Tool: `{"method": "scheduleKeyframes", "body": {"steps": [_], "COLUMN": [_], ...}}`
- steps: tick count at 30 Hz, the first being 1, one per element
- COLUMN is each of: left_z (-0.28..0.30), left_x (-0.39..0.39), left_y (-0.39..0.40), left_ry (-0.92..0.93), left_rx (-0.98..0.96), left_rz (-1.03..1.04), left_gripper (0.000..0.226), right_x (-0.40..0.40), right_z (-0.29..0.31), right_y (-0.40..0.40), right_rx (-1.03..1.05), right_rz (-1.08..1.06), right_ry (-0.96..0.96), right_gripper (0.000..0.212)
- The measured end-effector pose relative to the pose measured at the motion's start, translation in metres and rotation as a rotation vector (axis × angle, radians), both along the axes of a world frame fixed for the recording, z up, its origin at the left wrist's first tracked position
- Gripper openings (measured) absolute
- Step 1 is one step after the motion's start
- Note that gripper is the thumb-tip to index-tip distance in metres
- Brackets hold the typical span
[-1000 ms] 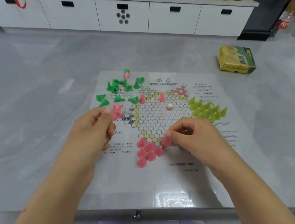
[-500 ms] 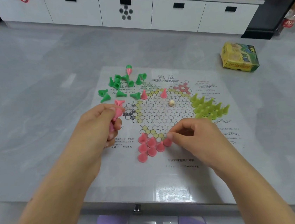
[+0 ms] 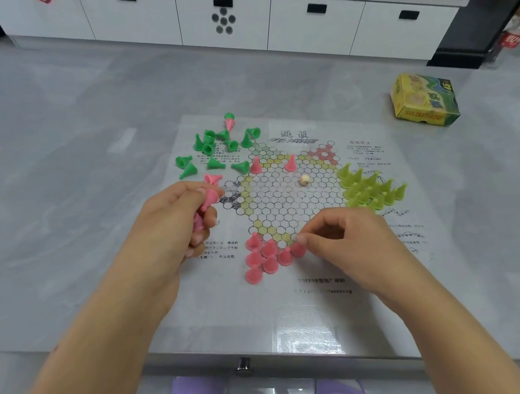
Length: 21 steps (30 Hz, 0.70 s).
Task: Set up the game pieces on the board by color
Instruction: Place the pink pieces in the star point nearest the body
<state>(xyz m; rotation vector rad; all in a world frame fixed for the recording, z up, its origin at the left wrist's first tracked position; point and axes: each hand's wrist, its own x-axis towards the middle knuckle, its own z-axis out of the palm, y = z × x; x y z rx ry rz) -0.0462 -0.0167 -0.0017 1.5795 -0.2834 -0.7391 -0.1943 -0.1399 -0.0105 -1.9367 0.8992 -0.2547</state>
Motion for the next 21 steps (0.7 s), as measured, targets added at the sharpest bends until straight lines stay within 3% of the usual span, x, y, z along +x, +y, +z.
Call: {"method": "scheduleKeyframes", "body": {"steps": [14,21], "left_z": [-0.001,0.003], "left_x": [0.000,-0.013], "left_y": [0.000,-0.004], "left_ry": [0.000,-0.104], "left_rx": [-0.014,0.051], "left_rz": [-0.012,-0.115], "left_gripper": [0.029,0.016], "right_x": [-0.001,0.003], "right_z": [0.002,0.011], "right_y": [0.002,0.007], "right_rx": [-0.002,-0.014], "right_rz": [0.033,-0.064], "right_ry": [-0.015,-0.235], "right_gripper": [0.009,0.012]}}
